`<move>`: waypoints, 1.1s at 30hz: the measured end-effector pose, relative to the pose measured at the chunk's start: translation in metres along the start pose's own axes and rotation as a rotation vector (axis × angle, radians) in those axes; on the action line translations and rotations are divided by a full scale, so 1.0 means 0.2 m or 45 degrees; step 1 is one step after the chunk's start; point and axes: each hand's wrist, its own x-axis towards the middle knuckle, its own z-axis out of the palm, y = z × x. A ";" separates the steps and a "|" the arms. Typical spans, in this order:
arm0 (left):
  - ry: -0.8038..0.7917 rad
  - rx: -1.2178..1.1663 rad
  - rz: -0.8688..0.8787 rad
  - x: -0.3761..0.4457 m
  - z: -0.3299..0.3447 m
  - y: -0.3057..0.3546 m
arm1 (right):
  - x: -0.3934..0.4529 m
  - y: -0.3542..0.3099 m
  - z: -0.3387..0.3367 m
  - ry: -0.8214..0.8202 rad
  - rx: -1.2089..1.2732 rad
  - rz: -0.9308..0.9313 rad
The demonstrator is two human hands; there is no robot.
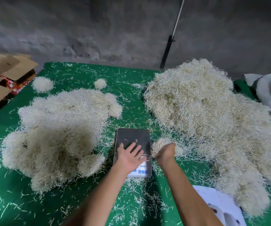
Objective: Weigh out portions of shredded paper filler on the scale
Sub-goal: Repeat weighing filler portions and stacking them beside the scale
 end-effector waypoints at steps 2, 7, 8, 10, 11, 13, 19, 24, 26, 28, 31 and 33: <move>0.050 -0.058 0.044 0.03 -0.06 0.02 | -0.01 -0.07 0.12 -0.305 0.003 -0.123; 0.035 -0.123 0.026 0.06 -0.07 0.03 | -0.06 -0.17 0.32 -0.575 0.106 -0.228; 0.010 -0.122 0.015 0.07 -0.07 0.02 | -0.04 -0.16 0.31 -0.547 0.121 -0.246; -0.035 -0.091 -0.001 0.07 -0.04 0.01 | 0.00 -0.12 0.23 -0.476 0.145 -0.248; -0.056 -0.067 -0.007 0.08 -0.02 0.00 | 0.02 -0.10 0.17 -0.425 0.127 -0.266; -0.089 -0.007 -0.015 0.11 0.03 -0.03 | 0.08 -0.05 0.06 -0.270 -0.096 -0.395; -0.134 0.266 -0.068 0.30 0.24 -0.17 | 0.45 -0.04 -0.40 0.216 -1.604 -0.772; -0.181 0.795 0.082 0.59 0.53 -0.24 | 0.65 -0.03 -0.64 0.107 -2.133 -0.669; -0.052 1.132 0.347 0.76 0.67 -0.23 | 0.67 -0.07 -0.65 -0.007 -1.762 -0.613; 0.099 1.516 0.740 0.93 0.80 -0.20 | 0.68 -0.18 -0.63 -0.050 -1.585 -0.683; 0.228 1.977 1.159 1.19 0.94 -0.10 | 0.71 -0.36 -0.60 0.028 -1.475 -0.921; 0.291 2.233 1.185 1.34 0.99 -0.04 | 0.75 -0.48 -0.56 0.056 -1.448 -1.076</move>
